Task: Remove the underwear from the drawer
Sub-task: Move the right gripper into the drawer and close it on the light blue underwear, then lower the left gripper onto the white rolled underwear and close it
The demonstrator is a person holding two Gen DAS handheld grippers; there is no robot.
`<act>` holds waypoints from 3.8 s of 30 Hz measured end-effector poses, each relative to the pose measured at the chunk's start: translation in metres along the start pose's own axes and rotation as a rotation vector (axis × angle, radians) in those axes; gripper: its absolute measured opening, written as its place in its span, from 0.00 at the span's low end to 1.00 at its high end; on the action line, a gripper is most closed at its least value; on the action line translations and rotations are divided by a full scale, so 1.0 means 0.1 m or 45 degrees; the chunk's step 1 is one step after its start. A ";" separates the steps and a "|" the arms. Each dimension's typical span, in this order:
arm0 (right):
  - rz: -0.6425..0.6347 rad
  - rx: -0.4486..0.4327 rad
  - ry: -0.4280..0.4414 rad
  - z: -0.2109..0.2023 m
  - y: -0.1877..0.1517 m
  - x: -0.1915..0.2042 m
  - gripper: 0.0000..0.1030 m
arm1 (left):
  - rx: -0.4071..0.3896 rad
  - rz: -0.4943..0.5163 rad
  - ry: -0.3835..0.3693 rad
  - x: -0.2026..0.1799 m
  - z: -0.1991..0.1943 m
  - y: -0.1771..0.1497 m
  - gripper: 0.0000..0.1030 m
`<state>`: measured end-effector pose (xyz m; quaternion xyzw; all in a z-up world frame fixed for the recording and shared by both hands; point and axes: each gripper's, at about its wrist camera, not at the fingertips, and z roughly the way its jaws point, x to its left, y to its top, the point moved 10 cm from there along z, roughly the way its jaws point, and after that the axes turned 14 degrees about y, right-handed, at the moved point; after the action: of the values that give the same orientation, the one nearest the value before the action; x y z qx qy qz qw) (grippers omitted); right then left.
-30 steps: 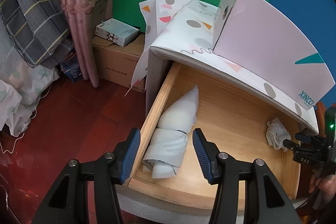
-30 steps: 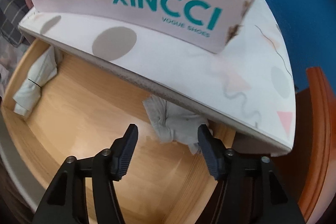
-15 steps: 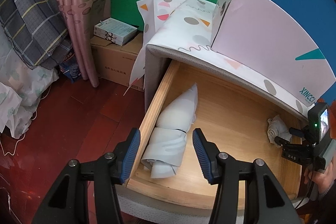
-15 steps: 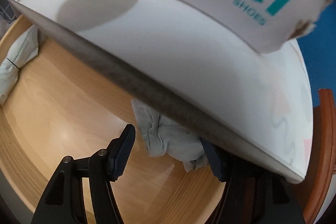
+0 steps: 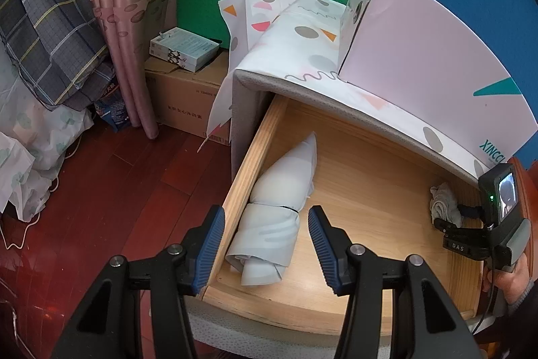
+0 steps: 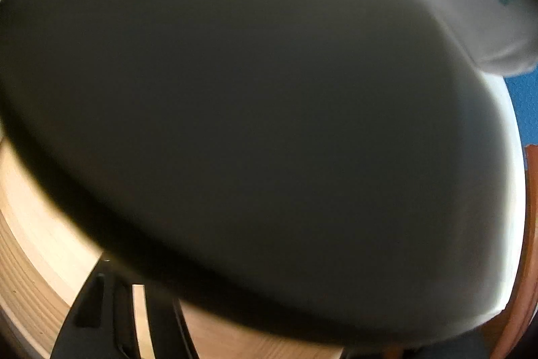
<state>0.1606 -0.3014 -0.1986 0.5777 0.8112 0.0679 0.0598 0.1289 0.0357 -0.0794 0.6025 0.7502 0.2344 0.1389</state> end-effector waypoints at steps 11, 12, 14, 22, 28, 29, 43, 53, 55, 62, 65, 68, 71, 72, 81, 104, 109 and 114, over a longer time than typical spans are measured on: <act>0.045 0.169 0.156 0.00 -0.27 0.28 0.50 | 0.001 -0.004 -0.008 -0.01 0.00 0.01 0.51; 0.047 0.182 0.160 0.00 -0.28 0.29 0.50 | 0.000 -0.004 -0.009 -0.02 0.00 0.01 0.51; 0.074 0.211 0.182 0.00 -0.35 0.35 0.50 | -0.001 -0.003 -0.012 -0.03 0.00 0.02 0.51; 0.335 0.322 0.347 0.02 -0.53 0.38 0.50 | -0.002 -0.007 -0.017 -0.03 0.00 0.02 0.51; 0.416 0.408 0.404 0.02 -0.78 0.50 0.50 | -0.002 -0.008 -0.017 -0.03 0.00 0.02 0.51; 0.424 0.409 0.410 0.04 -0.64 0.43 0.51 | -0.002 -0.008 -0.018 -0.03 0.00 0.03 0.51; 0.473 0.338 0.342 -0.11 -0.91 0.59 0.73 | 0.016 -0.006 -0.024 -0.04 0.01 0.01 0.51; 0.511 0.359 0.313 0.02 -0.64 0.35 0.63 | 0.133 0.167 -0.125 -0.31 0.06 -0.15 0.51; 0.494 0.366 0.301 0.03 -0.70 0.43 0.62 | 0.176 0.220 -0.157 -0.39 0.07 -0.19 0.51; 0.482 0.384 0.318 0.03 -0.67 0.66 0.61 | 0.338 0.324 -0.176 -0.48 0.25 -0.20 0.51; 0.507 0.366 0.338 0.14 -0.51 0.59 0.61 | 0.371 0.328 -0.159 -0.49 0.34 -0.12 0.51; 0.504 0.365 0.330 0.21 -0.52 0.64 0.62 | 0.428 0.358 -0.158 -0.57 0.46 -0.07 0.51; 0.504 0.359 0.334 0.22 -0.55 0.67 0.62 | 0.466 0.388 -0.143 -0.61 0.54 -0.14 0.51; 0.504 0.357 0.335 0.20 -0.55 0.67 0.62 | 0.477 0.395 -0.139 -0.63 0.58 -0.14 0.51; 0.504 0.347 0.338 0.05 -0.74 0.63 0.63 | 0.457 0.373 0.009 -0.59 0.79 -0.10 0.51; 0.511 0.341 0.344 0.01 -0.84 0.64 0.64 | 0.551 0.280 0.005 -0.66 0.78 -0.11 0.54; 0.512 0.337 0.346 0.02 -0.84 0.65 0.64 | 0.628 0.241 0.020 -0.66 1.00 -0.12 0.54; 0.513 0.336 0.347 0.02 -0.85 0.65 0.64 | 0.643 0.279 0.111 -0.75 1.17 -0.16 0.54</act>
<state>0.0611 -0.2671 -0.2170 0.7158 0.6823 0.0493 -0.1405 0.1902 -0.0185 -0.1927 0.6849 0.7205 0.0794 -0.0744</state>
